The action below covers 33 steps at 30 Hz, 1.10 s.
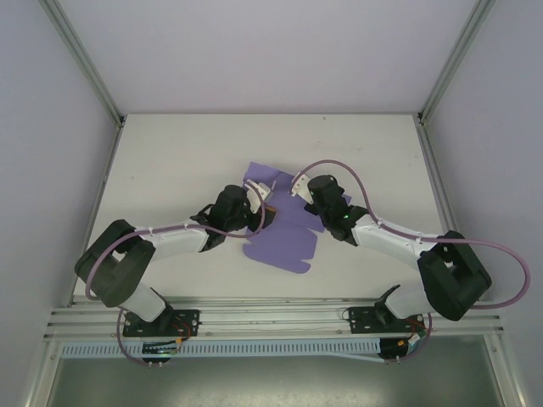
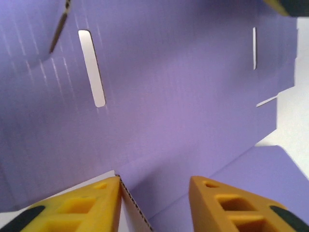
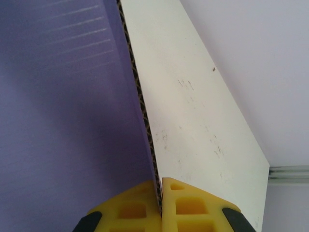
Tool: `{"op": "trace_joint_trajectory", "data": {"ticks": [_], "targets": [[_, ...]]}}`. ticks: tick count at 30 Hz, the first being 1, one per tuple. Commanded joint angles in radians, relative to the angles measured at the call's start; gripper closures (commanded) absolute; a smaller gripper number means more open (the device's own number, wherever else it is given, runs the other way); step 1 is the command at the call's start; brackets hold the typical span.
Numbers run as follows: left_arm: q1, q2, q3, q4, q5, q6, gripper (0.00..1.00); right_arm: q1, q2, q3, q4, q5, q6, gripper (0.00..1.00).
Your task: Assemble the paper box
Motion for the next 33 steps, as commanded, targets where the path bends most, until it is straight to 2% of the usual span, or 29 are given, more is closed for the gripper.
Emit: {"op": "trace_joint_trajectory", "data": {"ticks": [1, 6, 10, 11, 17, 22, 26, 29, 33], "targets": [[-0.025, -0.013, 0.008, 0.133, 0.216, -0.078, 0.55, 0.007, 0.018, 0.043, 0.061, -0.005, 0.051, 1.0], [-0.025, 0.042, 0.044, 0.144, 0.268, -0.108, 0.56, 0.008, 0.011, 0.037, 0.066, -0.021, 0.065, 1.0], [-0.025, 0.106, 0.085, 0.126, 0.253, -0.105, 0.55, 0.008, -0.019, 0.014, 0.075, -0.087, 0.087, 1.0], [-0.025, 0.127, 0.103, 0.121, 0.265, -0.107, 0.52, 0.009, -0.024, 0.008, 0.083, -0.105, 0.097, 1.0], [-0.025, 0.218, 0.151, 0.175, 0.323, -0.137, 0.53, 0.023, -0.041, -0.018, 0.092, -0.199, 0.136, 1.0], [-0.025, 0.251, 0.176, 0.178, 0.316, -0.145, 0.53, 0.039, -0.043, -0.043, 0.098, -0.191, 0.117, 1.0], [-0.025, 0.219, 0.147, 0.195, 0.322, -0.158, 0.53, 0.039, -0.034, -0.044, 0.104, -0.122, 0.073, 1.0], [-0.025, 0.13, 0.088, 0.183, 0.32, -0.168, 0.46, 0.036, -0.025, -0.031, 0.099, -0.073, 0.033, 1.0], [-0.025, -0.021, 0.004, 0.069, 0.192, -0.208, 0.42, 0.029, -0.02, -0.007, 0.08, -0.048, 0.008, 1.0]]}}
